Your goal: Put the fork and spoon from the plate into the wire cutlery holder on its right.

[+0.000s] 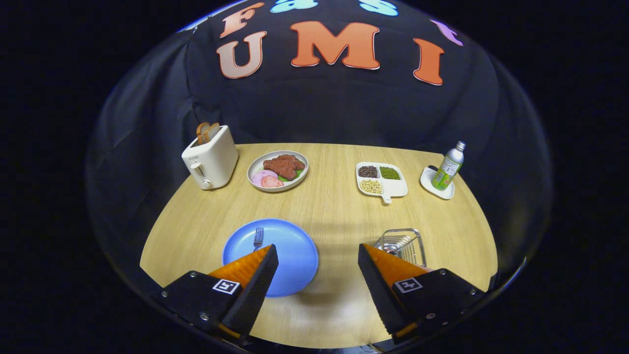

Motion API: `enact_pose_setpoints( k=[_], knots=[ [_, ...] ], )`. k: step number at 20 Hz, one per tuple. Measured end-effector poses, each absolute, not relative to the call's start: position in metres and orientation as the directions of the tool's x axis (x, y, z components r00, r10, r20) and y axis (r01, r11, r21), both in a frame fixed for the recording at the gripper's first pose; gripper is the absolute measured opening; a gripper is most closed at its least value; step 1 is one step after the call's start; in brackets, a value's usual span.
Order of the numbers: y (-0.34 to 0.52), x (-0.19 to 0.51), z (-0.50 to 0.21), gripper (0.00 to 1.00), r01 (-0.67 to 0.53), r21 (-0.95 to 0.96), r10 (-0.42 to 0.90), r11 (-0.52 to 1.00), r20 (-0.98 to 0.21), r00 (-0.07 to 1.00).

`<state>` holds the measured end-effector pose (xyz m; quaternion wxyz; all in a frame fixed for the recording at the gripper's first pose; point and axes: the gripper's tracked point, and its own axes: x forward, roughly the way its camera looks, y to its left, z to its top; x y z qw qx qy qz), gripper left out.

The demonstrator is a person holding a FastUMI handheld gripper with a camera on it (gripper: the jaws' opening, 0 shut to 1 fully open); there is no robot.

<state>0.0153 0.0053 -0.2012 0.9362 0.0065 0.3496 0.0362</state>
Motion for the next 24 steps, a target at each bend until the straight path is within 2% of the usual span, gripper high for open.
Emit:
enact_pose_setpoints(
  k=[5, 10, 18, 20, 24],
  knots=[
    [0.056, 0.016, -0.234, 0.98, -0.054, 0.096, 0.103, 0.994, -0.629, 0.771],
    [0.076, 0.019, -0.263, 0.98, -0.048, 0.067, 0.08, 0.997, -0.62, 0.78],
    [0.098, 0.009, -0.296, 0.98, -0.093, 0.053, 0.105, 0.994, -0.661, 0.743],
    [0.099, 0.006, -0.303, 0.96, -0.101, 0.043, 0.103, 0.994, -0.674, 0.732],
    [0.105, 0.003, -0.315, 0.77, -0.114, 0.051, 0.118, 0.992, -0.697, 0.708]
  ],
)
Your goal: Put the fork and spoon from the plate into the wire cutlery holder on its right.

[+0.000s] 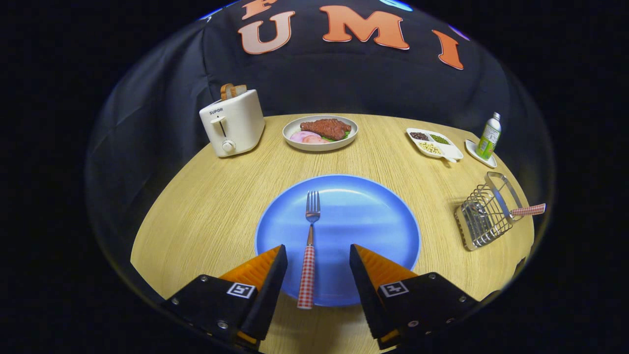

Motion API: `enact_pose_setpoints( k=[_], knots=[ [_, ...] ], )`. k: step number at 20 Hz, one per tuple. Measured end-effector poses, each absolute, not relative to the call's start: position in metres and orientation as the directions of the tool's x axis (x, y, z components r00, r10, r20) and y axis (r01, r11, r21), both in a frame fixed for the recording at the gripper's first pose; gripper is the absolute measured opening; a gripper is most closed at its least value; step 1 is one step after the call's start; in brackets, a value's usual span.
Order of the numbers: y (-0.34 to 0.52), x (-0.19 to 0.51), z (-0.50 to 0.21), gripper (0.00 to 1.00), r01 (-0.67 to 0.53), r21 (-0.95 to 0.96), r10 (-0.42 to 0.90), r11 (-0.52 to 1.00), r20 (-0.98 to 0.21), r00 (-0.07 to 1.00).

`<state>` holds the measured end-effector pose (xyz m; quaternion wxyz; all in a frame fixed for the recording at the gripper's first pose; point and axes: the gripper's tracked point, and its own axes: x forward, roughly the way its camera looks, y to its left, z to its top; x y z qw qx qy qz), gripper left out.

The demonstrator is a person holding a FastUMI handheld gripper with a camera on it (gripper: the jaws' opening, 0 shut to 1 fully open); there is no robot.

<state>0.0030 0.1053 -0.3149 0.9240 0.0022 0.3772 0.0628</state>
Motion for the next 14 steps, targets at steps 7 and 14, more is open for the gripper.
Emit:
enact_pose_setpoints(
  k=[7, 14],
  knots=[
    [0.1112, -0.0026, -0.3245, 0.3, -0.146, 0.036, 0.127, 0.989, -0.717, 0.685],
    [0.1017, 0.0004, -0.3213, 0.06, -0.119, 0.031, 0.104, 0.992, -0.726, 0.679]
  ],
)
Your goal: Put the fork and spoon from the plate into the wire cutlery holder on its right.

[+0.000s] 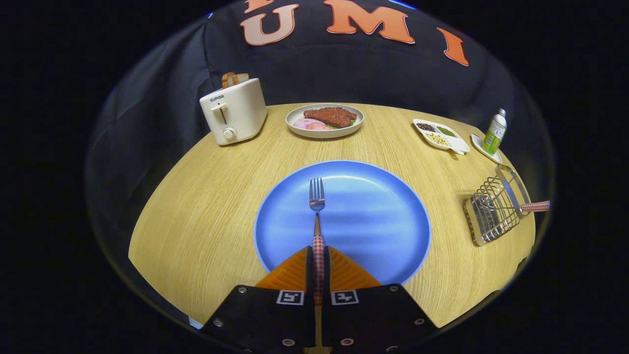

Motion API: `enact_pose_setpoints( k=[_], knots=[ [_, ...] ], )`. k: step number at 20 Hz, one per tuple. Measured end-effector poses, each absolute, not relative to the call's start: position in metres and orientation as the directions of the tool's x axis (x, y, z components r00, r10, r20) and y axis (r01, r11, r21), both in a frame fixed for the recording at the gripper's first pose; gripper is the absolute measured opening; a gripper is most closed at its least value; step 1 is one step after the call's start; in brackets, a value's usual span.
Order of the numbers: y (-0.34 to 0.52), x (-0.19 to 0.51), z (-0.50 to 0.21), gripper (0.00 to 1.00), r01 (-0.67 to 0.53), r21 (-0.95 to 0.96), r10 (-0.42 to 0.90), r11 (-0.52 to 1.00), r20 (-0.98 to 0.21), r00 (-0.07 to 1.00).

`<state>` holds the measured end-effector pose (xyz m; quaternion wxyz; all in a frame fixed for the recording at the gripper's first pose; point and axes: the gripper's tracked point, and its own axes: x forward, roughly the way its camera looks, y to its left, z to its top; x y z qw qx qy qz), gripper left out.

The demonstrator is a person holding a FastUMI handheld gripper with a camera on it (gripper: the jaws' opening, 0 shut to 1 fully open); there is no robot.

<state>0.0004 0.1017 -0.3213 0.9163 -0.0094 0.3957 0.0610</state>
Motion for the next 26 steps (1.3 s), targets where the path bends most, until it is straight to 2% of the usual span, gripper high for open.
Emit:
enact_pose_setpoints(
  k=[14, 26],
  knots=[
    [0.05, 0.018, -0.239, 0.06, -0.111, 0.074, 0.131, 0.991, -0.679, 0.722],
    [-0.062, 0.015, -0.192, 0.06, -0.057, 0.025, 0.059, 0.998, -0.675, 0.736]
  ],
)
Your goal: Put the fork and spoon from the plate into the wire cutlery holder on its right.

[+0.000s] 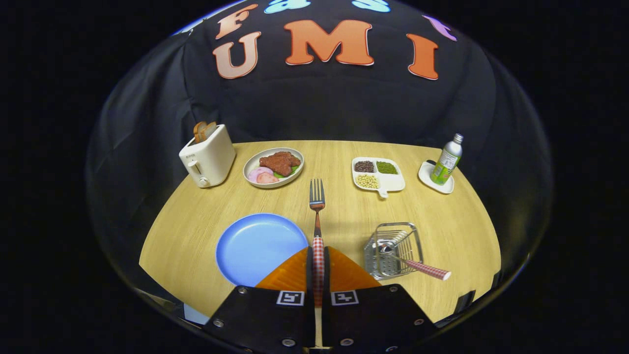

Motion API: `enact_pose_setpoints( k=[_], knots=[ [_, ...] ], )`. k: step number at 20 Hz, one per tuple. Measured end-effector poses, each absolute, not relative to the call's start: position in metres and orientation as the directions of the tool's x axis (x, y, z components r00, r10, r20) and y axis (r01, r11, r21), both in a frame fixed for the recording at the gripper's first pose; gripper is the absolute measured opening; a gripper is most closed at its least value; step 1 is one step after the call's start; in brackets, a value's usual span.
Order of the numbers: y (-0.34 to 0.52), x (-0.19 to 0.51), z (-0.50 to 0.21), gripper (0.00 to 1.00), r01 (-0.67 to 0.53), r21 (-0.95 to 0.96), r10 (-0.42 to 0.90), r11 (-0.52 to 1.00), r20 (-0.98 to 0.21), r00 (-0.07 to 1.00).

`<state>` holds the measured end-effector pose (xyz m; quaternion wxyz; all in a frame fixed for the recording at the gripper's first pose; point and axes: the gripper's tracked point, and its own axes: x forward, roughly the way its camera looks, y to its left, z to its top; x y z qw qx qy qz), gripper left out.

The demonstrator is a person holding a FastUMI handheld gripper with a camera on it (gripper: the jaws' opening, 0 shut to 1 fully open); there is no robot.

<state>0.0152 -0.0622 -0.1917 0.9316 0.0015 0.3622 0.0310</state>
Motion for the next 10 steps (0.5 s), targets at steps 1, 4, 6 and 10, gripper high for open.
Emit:
enact_pose_setpoints(
  k=[1, 4, 6, 10],
  knots=[
    [-0.071, 0.014, -0.192, 0.06, -0.052, 0.025, 0.055, 0.998, -0.68, 0.731],
    [-0.1, 0.009, -0.189, 0.05, -0.051, -0.001, 0.036, 0.999, -0.698, 0.715],
    [-0.116, 0.005, -0.188, 0.05, -0.052, -0.01, 0.03, 0.999, -0.712, 0.702],
    [-0.146, 0.0, -0.187, 0.05, -0.062, -0.049, 0.006, 0.997, -0.735, 0.678]
  ],
)
